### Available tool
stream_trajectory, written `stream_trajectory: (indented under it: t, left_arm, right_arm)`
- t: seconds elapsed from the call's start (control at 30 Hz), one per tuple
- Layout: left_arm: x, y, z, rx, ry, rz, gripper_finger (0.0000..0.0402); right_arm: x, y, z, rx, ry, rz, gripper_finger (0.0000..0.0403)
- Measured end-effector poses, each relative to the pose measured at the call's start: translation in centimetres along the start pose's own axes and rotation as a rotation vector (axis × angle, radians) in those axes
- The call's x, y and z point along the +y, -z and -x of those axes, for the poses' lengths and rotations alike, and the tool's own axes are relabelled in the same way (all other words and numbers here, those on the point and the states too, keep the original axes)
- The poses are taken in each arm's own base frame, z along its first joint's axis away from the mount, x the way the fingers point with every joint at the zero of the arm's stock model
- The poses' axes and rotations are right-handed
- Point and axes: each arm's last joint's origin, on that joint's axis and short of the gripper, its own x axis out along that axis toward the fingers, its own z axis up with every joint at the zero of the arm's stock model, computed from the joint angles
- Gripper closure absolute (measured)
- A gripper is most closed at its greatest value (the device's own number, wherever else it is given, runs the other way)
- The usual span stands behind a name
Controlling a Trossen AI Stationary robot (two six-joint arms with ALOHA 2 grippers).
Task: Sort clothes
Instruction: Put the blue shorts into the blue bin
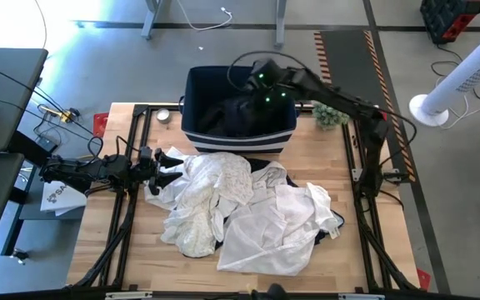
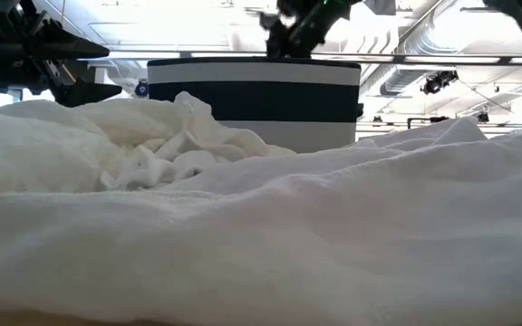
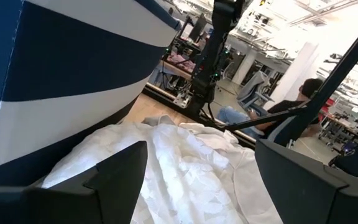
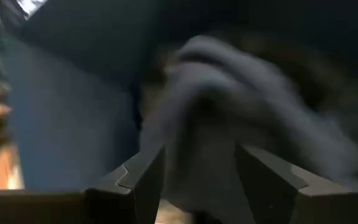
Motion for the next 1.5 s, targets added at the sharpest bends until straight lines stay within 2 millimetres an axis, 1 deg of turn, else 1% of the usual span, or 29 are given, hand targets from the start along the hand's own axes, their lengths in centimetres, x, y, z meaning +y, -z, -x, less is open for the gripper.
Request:
stream_trajectory:
  t: [0.1, 0.2, 0.3, 0.37, 0.43, 0.5, 0.57, 0.67, 0.73, 0.8, 0.9, 0.97, 1.13, 1.2, 1.3, 1.37, 1.43, 1.5]
  left_arm:
    - [0.0, 0.0, 0.0, 0.000, 0.000, 0.013, 0.0106]
    - [0.0, 0.0, 0.0, 0.001, 0.001, 0.013, 0.0106]
    - [0.0, 0.0, 0.0, 0.001, 0.001, 0.013, 0.0106]
    - [0.0, 0.0, 0.0, 0.001, 0.001, 0.013, 0.0106]
    - [0.0, 0.0, 0.0, 0.001, 0.002, 0.013, 0.0106]
    - [0.0, 0.0, 0.0, 0.001, 0.002, 0.013, 0.0106]
    - [0.0, 0.0, 0.0, 0.002, 0.003, 0.015, 0.0106]
    - [0.0, 0.0, 0.0, 0.002, 0.003, 0.032, 0.0106]
    - [0.0, 0.0, 0.0, 0.002, 0.003, 0.036, 0.0106]
    - [0.0, 0.0, 0.0, 0.002, 0.003, 0.036, 0.0106]
    - [0.0, 0.0, 0.0, 0.002, 0.003, 0.036, 0.0106]
    - [0.0, 0.0, 0.0, 0.002, 0.003, 0.037, 0.0106]
    - [0.0, 0.0, 0.0, 0.002, 0.003, 0.051, 0.0106]
    - [0.0, 0.0, 0.0, 0.002, 0.003, 0.066, 0.0106]
    - [0.0, 0.0, 0.0, 0.002, 0.003, 0.083, 0.0106]
    - [0.0, 0.0, 0.0, 0.002, 0.003, 0.084, 0.0106]
    - [0.0, 0.0, 0.0, 0.002, 0.003, 0.083, 0.0106]
    - [0.0, 0.0, 0.0, 0.002, 0.003, 0.083, 0.0106]
  right_arm:
    - [-0.8, 1.0, -1.0, 0.133, 0.048, -0.038, 0.0214]
    - [-1.5, 1.6, -0.7, 0.204, 0.082, -0.093, 0.0214]
    - [-2.1, 1.5, -0.1, 0.200, 0.090, -0.141, 0.0214]
    - [-2.1, 1.2, 0.6, 0.162, 0.084, -0.150, 0.0214]
    - [-1.9, 0.8, 1.3, 0.114, 0.073, -0.159, 0.0214]
    - [-1.3, 0.6, 1.3, 0.078, 0.077, -0.160, 0.0215]
    - [-0.3, 0.9, 1.1, 0.055, 0.121, -0.132, 0.0215]
    - [1.8, 1.3, 0.7, -0.002, 0.214, -0.039, 0.0215]
    - [2.9, 1.5, -0.3, -0.015, 0.226, 0.027, 0.0215]
    - [2.9, 1.8, -2.3, 0.025, 0.222, 0.040, 0.0219]
    - [1.1, 2.2, -5.7, 0.107, 0.263, 0.001, 0.0236]
    - [0.0, 2.3, -7.4, 0.147, 0.274, -0.019, 0.0251]
    - [-1.9, 3.3, -11.2, 0.291, 0.194, -0.065, 0.0277]
    - [-2.2, 3.6, -11.9, 0.319, 0.193, -0.072, 0.0281]
    - [-2.2, 3.4, -11.4, 0.305, 0.188, -0.074, 0.0284]
    - [-1.8, 2.7, -10.3, 0.274, 0.189, -0.065, 0.0285]
    - [-1.1, 1.5, -8.1, 0.214, 0.194, -0.037, 0.0285]
    - [-0.2, 0.3, -5.1, 0.153, 0.203, -0.001, 0.0285]
